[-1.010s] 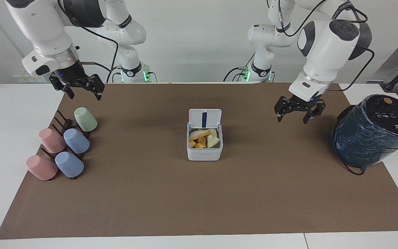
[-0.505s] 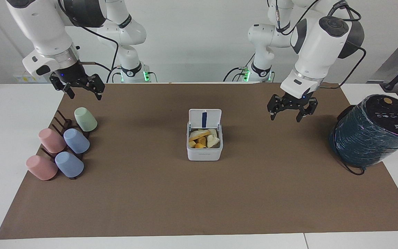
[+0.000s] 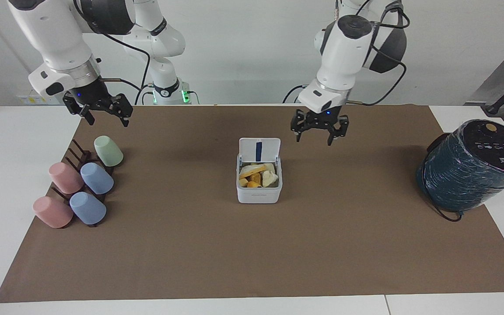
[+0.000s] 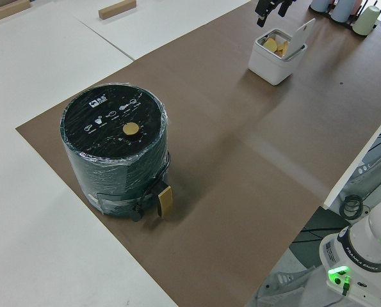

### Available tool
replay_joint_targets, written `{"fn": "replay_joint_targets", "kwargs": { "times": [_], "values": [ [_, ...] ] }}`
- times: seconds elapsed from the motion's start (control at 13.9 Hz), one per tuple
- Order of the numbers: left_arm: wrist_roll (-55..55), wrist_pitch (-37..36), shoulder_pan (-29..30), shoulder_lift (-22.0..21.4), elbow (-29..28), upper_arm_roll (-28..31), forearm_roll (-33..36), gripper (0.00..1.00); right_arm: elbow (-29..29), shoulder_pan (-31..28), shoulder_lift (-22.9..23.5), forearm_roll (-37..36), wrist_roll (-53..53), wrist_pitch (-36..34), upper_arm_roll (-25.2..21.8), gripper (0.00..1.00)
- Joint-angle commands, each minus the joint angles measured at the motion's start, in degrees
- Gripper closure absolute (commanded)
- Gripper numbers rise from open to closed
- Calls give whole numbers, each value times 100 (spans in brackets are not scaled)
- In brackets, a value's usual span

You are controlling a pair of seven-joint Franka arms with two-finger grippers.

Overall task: Close trash can lid
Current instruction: 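Swing the left arm toward the white bin's open top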

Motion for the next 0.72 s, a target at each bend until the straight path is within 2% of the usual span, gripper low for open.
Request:
{"fn": "replay_joint_targets", "kwargs": {
  "times": [0.0,0.22,0.29,0.51,0.65],
  "values": [
    [-212,-116,-405,-347,-401,85,-18,11,41,-44,24,55,-162,-61,19,0],
    [-203,-713,-678,-453,-436,85,-26,66,41,-35,24,55,-162,-61,19,0],
    [-212,-758,-766,-506,-541,85,-35,76,41,-44,24,55,-162,-61,19,0],
    [-561,-540,-1047,-813,-1147,85,-61,84,41,-36,16,55,-162,-61,19,0],
    [-1106,-15,-1250,-971,-1595,85,-62,84,41,-44,16,55,-162,-61,19,0]
  ]
}}
